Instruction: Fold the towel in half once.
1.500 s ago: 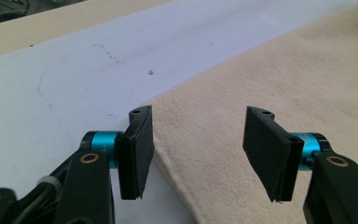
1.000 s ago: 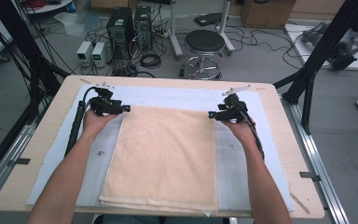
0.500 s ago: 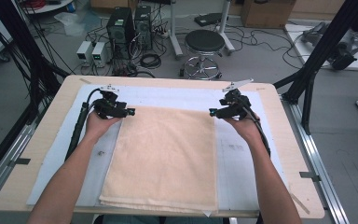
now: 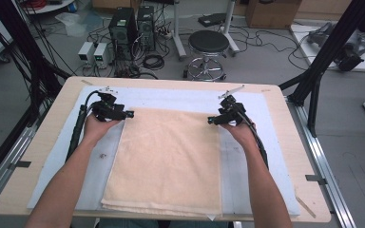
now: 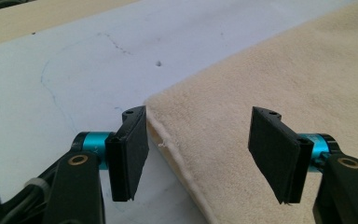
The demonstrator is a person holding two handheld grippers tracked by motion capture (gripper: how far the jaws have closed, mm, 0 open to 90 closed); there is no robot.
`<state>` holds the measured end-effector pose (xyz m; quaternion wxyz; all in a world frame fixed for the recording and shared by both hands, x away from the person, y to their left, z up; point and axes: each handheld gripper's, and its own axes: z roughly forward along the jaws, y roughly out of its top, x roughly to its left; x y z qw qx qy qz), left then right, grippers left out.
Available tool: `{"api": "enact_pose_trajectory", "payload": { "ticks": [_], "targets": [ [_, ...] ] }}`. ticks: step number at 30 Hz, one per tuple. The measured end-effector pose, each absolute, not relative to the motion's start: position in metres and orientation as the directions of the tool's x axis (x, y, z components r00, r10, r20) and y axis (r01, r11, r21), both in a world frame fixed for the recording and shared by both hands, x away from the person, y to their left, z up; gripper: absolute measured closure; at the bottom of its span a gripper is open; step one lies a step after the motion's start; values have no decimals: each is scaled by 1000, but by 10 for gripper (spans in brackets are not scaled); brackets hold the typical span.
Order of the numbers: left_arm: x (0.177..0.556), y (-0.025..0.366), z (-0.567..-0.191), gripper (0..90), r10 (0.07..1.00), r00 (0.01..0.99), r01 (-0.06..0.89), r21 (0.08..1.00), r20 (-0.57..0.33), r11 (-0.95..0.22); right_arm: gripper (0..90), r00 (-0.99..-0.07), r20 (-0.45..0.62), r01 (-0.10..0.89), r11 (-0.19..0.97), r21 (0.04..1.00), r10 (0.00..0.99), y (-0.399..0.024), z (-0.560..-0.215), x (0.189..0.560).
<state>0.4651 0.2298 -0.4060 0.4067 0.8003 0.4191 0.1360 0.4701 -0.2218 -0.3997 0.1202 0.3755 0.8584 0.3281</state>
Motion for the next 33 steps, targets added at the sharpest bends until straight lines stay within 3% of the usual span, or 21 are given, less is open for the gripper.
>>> {"api": "enact_pose_trajectory", "payload": {
  "ticks": [13,17,20,22,24,26,33],
  "targets": [
    [476,232,-431,390,832,539,600,753,-131,-270,356,-639,62,627,473,619,766,-228,-427,478],
    [479,222,-440,450,823,553,606,742,-132,-288,413,-627,83,634,446,631,774,-229,-432,477],
    [479,218,-440,482,837,534,611,739,-120,-284,523,-643,90,628,456,631,761,-226,-431,476],
    [479,221,-440,558,835,532,620,735,-138,-273,613,-652,100,628,462,627,751,-224,-431,475],
    [478,220,-440,735,822,538,637,729,-186,-252,737,-665,138,633,456,626,734,-222,-430,475],
    [478,219,-440,815,811,552,637,727,-196,-258,788,-672,149,633,459,624,725,-220,-429,474],
    [470,223,-429,840,793,578,610,747,-192,-264,806,-714,159,588,460,665,682,-221,-413,467]
  ]
}}
